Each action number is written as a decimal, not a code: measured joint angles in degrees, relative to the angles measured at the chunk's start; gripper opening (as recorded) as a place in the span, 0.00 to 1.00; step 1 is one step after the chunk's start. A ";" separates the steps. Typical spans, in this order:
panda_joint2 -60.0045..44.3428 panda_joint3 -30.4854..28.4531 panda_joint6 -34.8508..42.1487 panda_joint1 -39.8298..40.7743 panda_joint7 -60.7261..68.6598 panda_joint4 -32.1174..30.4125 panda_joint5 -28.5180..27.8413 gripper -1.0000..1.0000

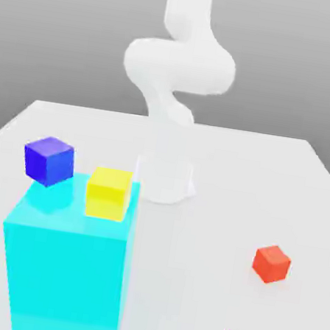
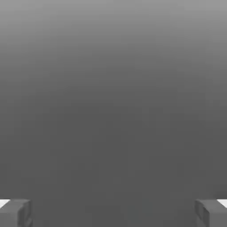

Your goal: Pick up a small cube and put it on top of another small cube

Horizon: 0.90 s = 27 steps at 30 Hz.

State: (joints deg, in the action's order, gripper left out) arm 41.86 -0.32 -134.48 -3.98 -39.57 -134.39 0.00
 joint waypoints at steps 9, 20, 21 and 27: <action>-14.49 -0.77 -9.84 -14.04 23.07 -9.49 0.36 0.50; -31.86 0.86 -21.64 -28.55 51.16 -20.87 1.43 0.50; -33.44 1.25 -22.71 -29.62 53.68 -21.91 1.47 0.50; -43.14 3.81 -29.44 -36.67 66.20 -27.45 -0.26 0.50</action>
State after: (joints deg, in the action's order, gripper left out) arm -1.29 3.49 -163.93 -40.65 26.63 -161.84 -0.26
